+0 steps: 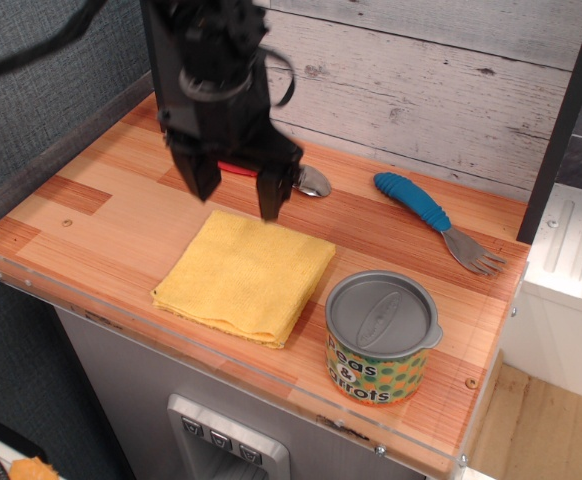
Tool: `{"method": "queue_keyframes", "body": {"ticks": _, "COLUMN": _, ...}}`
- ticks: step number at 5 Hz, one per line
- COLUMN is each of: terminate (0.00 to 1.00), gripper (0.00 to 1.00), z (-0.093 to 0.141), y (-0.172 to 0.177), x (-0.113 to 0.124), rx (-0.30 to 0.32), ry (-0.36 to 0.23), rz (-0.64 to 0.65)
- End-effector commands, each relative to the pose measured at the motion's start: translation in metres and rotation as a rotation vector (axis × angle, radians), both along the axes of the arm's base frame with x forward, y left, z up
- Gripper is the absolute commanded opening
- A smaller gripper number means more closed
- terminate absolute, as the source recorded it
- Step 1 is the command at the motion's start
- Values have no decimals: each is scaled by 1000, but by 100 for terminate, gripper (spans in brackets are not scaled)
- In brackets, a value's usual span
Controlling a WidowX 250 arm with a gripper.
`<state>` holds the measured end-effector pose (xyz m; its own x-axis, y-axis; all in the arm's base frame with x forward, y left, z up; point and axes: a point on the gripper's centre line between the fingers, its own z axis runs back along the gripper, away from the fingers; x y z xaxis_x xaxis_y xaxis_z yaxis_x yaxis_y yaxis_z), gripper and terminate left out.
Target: Slide the yellow rag next to the can.
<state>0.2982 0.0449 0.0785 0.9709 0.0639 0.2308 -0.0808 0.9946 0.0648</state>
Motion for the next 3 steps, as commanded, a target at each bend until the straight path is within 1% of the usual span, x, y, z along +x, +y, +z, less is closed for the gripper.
{"method": "queue_keyframes", "body": {"ticks": 1, "terminate": 0, "gripper": 100, "z": 20, "y": 11, "x": -8, "rx": 87, "ry": 35, "rz": -14}}
{"method": "queue_keyframes", "body": {"ticks": 2, "terminate": 0, "gripper": 100, "z": 27, "y": 20, "x": -28, "rx": 119, "ry": 62, "rz": 52}}
{"method": "queue_keyframes", "body": {"ticks": 3, "terminate": 0, "gripper": 100, "z": 19, "y": 60, "x": -51, "rx": 91, "ry": 100, "rz": 270}}
